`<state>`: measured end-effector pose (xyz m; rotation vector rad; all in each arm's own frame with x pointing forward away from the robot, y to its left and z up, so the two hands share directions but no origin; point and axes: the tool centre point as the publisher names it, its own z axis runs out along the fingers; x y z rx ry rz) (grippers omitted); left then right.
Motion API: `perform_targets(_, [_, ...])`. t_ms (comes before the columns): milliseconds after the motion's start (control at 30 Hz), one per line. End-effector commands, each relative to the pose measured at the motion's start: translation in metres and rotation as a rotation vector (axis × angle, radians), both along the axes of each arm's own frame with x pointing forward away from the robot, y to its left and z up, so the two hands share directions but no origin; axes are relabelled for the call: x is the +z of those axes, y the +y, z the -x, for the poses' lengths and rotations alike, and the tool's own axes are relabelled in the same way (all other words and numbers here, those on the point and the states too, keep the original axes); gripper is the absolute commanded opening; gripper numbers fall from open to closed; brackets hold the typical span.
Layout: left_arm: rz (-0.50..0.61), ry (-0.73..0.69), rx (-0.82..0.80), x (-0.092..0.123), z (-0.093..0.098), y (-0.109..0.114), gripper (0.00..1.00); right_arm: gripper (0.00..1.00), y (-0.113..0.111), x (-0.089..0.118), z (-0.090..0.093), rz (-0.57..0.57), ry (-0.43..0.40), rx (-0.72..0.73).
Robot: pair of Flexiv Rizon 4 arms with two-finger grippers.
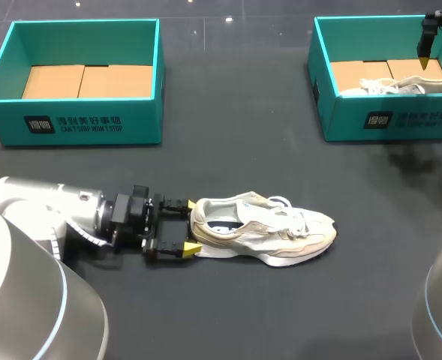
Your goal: Take the shoe out of the shoebox, open the shoe tongue, remove and reinsert the insole, then place the shoe into the shoebox
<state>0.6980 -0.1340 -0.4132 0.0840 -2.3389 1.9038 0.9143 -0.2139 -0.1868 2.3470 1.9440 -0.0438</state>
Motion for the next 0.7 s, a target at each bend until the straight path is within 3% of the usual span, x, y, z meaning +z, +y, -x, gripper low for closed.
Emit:
perform_targets(33, [0.0, -0.005, 0.008, 0.0, 0.003, -0.003, 1.0, 1.0, 0.0, 0.0, 0.001, 0.0, -0.001, 0.0])
perform_targets(700, [-0.014, -0.038, 0.012, -0.002, -0.007, -0.018, 1.0, 1.0, 0.0, 0.0, 0.001, 0.0, -0.001, 0.0])
